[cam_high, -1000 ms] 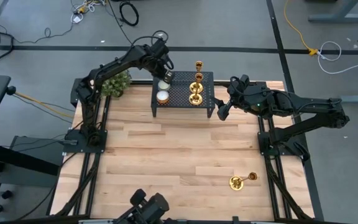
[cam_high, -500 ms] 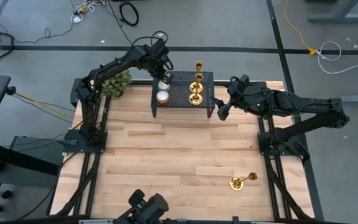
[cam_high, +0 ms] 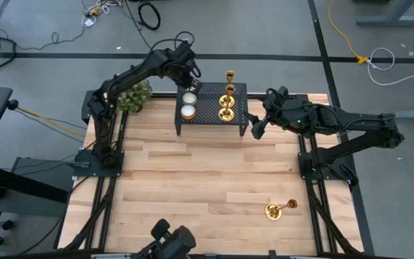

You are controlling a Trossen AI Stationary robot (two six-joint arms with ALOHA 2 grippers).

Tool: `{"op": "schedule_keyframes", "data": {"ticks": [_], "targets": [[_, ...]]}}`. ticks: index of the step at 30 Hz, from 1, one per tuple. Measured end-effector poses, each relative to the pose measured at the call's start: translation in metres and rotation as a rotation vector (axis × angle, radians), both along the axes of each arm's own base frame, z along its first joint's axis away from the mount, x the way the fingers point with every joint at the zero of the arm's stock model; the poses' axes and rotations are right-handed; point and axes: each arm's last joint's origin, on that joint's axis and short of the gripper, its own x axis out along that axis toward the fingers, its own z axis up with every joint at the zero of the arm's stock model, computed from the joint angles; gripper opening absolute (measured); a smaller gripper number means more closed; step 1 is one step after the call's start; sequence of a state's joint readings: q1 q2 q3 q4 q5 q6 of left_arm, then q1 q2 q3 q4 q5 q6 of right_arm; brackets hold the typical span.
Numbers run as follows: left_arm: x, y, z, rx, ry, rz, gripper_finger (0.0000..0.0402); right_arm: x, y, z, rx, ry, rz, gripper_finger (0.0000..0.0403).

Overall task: Pick & Place candle stick holders
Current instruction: Put the gold candle holder on the shelf aligned with the other gold candle holders

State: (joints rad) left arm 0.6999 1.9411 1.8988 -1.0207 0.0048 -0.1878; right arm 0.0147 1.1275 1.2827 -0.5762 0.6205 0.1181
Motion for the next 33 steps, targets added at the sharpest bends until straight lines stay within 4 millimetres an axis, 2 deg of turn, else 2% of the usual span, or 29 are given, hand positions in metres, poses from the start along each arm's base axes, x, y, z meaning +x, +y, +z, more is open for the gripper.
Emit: {"op": "schedule_keyframes", "data": {"ticks": [5, 13, 24, 28, 33], "targets": [[0.004, -0.013, 0.018, -0.007, -0.011, -0.052, 0.0003, 0.0, 0.0, 0.0, 0.001, 0.001, 0.001, 0.0336], [0.007, -0.046, 0.039, 0.06, 0.003, -0.22, 0.0004, 0.0, 0.0, 0.0, 0.001, 0.003, 0.001, 0.0336], [0.013, -0.078, 0.045, 0.037, 0.031, -0.298, 0.0026, -0.001, 0.0, -0.002, 0.016, 0.012, 0.003, 0.0336], [0.018, -0.099, 0.051, 0.054, 0.006, -0.343, 0.0027, -0.001, 0.0, -0.003, 0.027, 0.017, -0.002, 0.0336], [0.014, -0.128, 0.054, 0.118, -0.03, -0.374, 0.0028, -0.002, 0.0, -0.004, 0.029, 0.028, -0.003, 0.0336]]}}
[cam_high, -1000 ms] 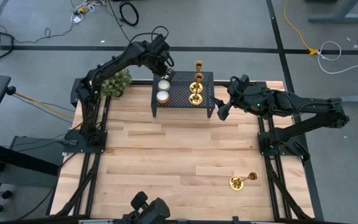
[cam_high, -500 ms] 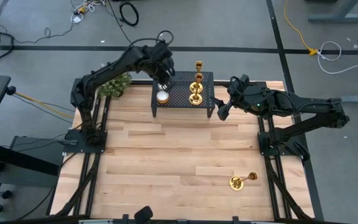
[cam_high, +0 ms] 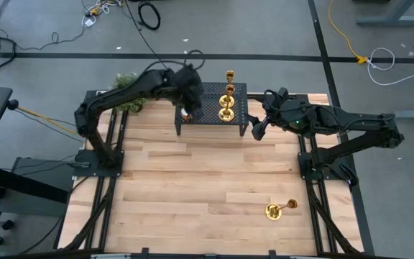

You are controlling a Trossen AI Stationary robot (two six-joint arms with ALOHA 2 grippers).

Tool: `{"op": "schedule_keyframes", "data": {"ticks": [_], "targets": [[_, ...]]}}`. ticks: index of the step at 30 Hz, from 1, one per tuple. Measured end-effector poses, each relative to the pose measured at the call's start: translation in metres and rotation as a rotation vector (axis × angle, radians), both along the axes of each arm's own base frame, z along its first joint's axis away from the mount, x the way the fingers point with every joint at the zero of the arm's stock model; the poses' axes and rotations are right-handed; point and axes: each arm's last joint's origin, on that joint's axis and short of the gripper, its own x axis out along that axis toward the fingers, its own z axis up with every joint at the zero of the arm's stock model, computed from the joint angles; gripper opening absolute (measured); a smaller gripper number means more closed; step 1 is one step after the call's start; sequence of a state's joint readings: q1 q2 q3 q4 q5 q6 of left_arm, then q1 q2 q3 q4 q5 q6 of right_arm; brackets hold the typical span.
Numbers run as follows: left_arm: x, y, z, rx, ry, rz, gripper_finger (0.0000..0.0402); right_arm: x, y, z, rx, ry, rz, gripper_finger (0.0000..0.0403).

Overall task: Pick & Place candle stick holders
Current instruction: Put the gold candle holder on the shelf aligned with the other gold candle holders

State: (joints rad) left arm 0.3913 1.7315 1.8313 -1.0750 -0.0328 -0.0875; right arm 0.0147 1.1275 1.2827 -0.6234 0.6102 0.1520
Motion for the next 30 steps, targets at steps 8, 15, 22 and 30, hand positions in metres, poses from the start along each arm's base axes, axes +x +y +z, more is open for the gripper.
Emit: {"op": "schedule_keyframes", "data": {"ticks": [8, 15, 22, 30], "targets": [[-0.031, -0.021, 0.012, 0.049, -0.158, 0.026, 0.0028, -0.001, 0.001, -0.003, 0.01, 0.032, 0.024, 0.0336], [-0.052, -0.032, 0.021, 0.049, -0.261, 0.034, 0.0028, 0.0, 0.003, -0.004, 0.054, 0.037, 0.107, 0.0336], [-0.049, -0.044, 0.021, 0.041, -0.276, -0.01, 0.0028, 0.001, 0.007, -0.005, 0.118, 0.038, 0.229, 0.0336], [-0.046, -0.05, 0.021, 0.066, -0.265, -0.011, 0.0028, 0.002, 0.012, -0.005, 0.211, 0.041, 0.405, 0.0336]]}}
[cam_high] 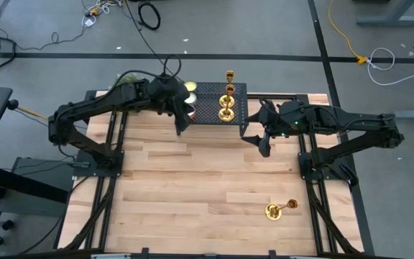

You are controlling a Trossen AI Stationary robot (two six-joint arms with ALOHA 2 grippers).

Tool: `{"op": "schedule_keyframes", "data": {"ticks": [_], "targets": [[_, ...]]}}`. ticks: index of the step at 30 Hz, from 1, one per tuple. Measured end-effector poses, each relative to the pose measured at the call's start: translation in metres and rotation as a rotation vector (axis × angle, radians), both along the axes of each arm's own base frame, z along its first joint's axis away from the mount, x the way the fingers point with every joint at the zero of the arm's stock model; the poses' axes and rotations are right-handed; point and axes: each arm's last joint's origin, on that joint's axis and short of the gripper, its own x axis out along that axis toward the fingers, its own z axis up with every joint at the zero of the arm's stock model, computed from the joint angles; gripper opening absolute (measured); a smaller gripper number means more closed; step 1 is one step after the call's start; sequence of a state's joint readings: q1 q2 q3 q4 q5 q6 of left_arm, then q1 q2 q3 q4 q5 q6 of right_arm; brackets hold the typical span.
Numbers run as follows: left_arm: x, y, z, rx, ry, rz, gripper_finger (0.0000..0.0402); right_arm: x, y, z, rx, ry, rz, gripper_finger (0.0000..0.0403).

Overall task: Pick & Place candle stick holders
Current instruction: Put the gold candle holder on the shelf aligned with the other gold candle holders

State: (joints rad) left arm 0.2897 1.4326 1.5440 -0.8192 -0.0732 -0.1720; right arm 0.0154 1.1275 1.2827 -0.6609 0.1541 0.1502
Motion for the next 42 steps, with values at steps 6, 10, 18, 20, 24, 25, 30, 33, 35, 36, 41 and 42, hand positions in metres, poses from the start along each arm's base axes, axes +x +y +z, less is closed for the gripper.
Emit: {"op": "schedule_keyframes", "data": {"ticks": [6, 10, 18, 20, 24, 25, 30, 33, 35, 36, 41, 42], "targets": [[0.0, 0.0, 0.0, 0.008, 0.002, 0.01, 0.0028, 0.0, 0.003, 0.0, -0.005, 0.007, 0.105, 0.0336], [0.0, 0.0, 0.0, 0.008, 0.003, 0.009, 0.0028, 0.0, 0.003, 0.0, -0.004, 0.007, 0.12, 0.0336], [0.0, 0.0, 0.0, 0.007, 0.003, 0.01, 0.0028, 0.0, 0.015, 0.0, 0.025, 0.006, 0.253, 0.0336], [0.0, 0.0, 0.0, 0.007, 0.003, 0.01, 0.0028, -0.001, 0.021, 0.0, 0.022, 0.006, 0.28, 0.0336], [0.0, 0.001, 0.0, 0.009, 0.003, 0.012, 0.0028, -0.002, 0.033, 0.0, 0.023, 0.007, 0.336, 0.0336], [0.0, 0.001, 0.0, 0.012, 0.004, 0.015, 0.0028, -0.003, 0.036, 0.0, 0.024, 0.01, 0.348, 0.0336], [0.0, 0.001, 0.0, 0.015, 0.005, 0.019, 0.0028, -0.007, 0.051, -0.003, 0.024, 0.04, 0.417, 0.0336], [0.0, 0.001, 0.0, 0.015, 0.005, 0.018, 0.0028, -0.011, 0.059, -0.006, 0.035, 0.084, 0.449, 0.0336], [0.0, 0.001, 0.0, 0.015, 0.005, 0.019, 0.0028, -0.014, 0.064, -0.008, 0.058, 0.113, 0.456, 0.0336], [0.0, 0.001, 0.0, 0.016, 0.005, 0.019, 0.0028, -0.015, 0.066, -0.009, 0.064, 0.124, 0.461, 0.0336], [0.0, 0.001, 0.0, 0.025, 0.008, 0.028, 0.0028, -0.021, 0.078, -0.012, 0.055, 0.158, 0.522, 0.0336], [-0.001, 0.001, 0.0, 0.027, 0.009, 0.03, 0.0028, -0.022, 0.08, -0.012, 0.055, 0.163, 0.532, 0.0336]]}}
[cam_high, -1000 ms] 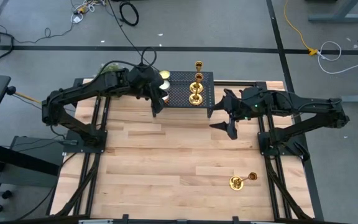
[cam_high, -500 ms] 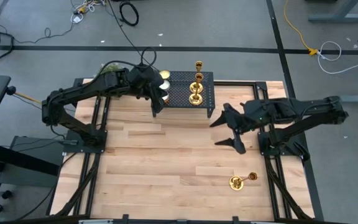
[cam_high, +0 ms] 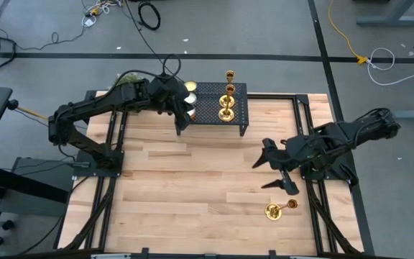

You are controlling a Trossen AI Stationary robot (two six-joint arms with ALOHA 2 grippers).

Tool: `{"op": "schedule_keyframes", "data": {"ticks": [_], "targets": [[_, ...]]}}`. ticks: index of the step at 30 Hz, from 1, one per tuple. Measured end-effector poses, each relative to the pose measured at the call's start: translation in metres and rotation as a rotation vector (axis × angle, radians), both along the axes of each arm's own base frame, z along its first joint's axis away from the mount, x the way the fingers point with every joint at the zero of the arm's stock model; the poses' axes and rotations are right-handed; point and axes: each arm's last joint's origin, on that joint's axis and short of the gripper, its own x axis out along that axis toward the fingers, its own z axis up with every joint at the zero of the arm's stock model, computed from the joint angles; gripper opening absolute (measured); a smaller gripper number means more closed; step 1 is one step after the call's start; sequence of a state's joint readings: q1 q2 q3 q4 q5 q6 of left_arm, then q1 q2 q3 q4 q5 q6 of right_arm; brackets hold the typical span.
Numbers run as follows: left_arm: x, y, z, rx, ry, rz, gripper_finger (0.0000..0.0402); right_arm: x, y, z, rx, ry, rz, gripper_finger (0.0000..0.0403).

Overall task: Pick & Place candle stick holders
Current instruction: Put the gold candle holder on the shelf aligned with the other gold candle holders

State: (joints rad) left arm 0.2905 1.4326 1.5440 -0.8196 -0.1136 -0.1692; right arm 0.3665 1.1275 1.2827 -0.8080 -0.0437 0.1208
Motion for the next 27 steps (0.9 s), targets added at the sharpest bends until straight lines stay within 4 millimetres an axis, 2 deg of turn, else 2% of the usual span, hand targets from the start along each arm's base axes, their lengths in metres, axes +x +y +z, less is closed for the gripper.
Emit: {"op": "schedule_keyframes", "data": {"ticks": [16, 27], "targets": [[0.0, 0.001, 0.0, 0.021, 0.006, 0.024, 0.0028, -0.01, 0.028, -0.007, 0.004, 0.072, 0.099, 0.0336], [-0.001, 0.001, 0.0, 0.038, 0.011, 0.033, 0.0028, -0.02, 0.035, -0.013, 0.006, 0.165, 0.149, 0.0336]]}}
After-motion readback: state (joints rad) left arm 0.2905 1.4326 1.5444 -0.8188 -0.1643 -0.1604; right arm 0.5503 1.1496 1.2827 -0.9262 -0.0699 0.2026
